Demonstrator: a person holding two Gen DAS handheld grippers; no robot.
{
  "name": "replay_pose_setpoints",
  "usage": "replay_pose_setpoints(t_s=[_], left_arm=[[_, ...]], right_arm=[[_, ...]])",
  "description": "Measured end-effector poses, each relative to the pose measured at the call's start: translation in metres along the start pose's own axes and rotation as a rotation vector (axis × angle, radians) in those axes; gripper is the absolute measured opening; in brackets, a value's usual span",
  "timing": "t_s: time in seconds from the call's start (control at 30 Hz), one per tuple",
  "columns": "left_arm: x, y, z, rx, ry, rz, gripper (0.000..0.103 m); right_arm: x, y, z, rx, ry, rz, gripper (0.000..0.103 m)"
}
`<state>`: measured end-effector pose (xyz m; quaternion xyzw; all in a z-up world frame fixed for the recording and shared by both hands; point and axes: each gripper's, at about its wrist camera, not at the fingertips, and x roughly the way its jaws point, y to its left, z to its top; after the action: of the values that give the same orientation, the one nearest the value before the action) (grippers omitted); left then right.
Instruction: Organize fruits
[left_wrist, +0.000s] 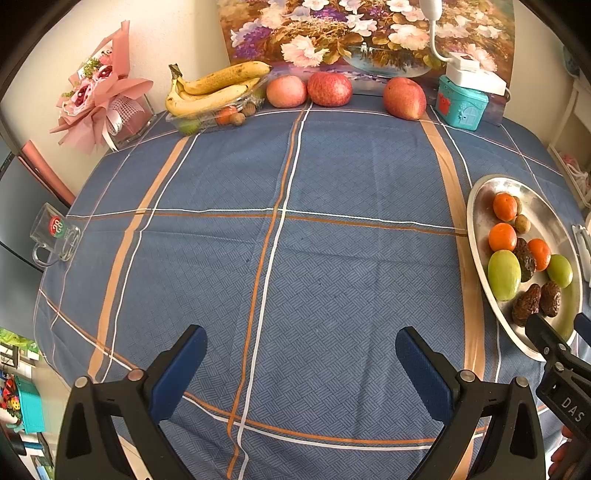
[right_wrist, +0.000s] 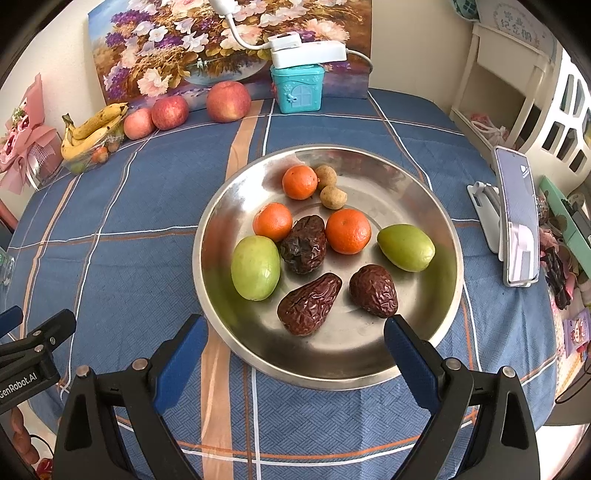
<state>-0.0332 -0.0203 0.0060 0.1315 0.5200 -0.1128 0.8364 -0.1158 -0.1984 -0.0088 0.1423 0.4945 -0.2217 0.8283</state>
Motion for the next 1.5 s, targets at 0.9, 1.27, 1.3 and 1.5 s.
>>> replay_pose_setpoints(t_s=[0.9, 1.27, 1.3, 1.5], left_arm=[[0.0014, -0.0004, -0.0007, -0.002, 0.001, 0.001, 0.103], [0.0021, 0.0005, -0.0002, 0.000, 0.002, 0.001, 0.103], [0.0018, 0.0004, -0.0006, 0.001, 0.002, 0.001, 0.103], [0.0019, 0.0001, -0.0003, 0.000, 0.001, 0.001, 0.103]], right_arm=[[0.0039, 0.0034, -0.0002, -0.014, 0.011, 0.001, 0.096], [0.0051, 0.0040, -0.0002, -0.018, 0.014, 0.003, 0.096], [0.0052, 0.0038, -0.0003, -0.017, 0.014, 0.003, 0.096], [0.0052, 0.0031, -0.0002, -0.017, 0.014, 0.004, 0.096]])
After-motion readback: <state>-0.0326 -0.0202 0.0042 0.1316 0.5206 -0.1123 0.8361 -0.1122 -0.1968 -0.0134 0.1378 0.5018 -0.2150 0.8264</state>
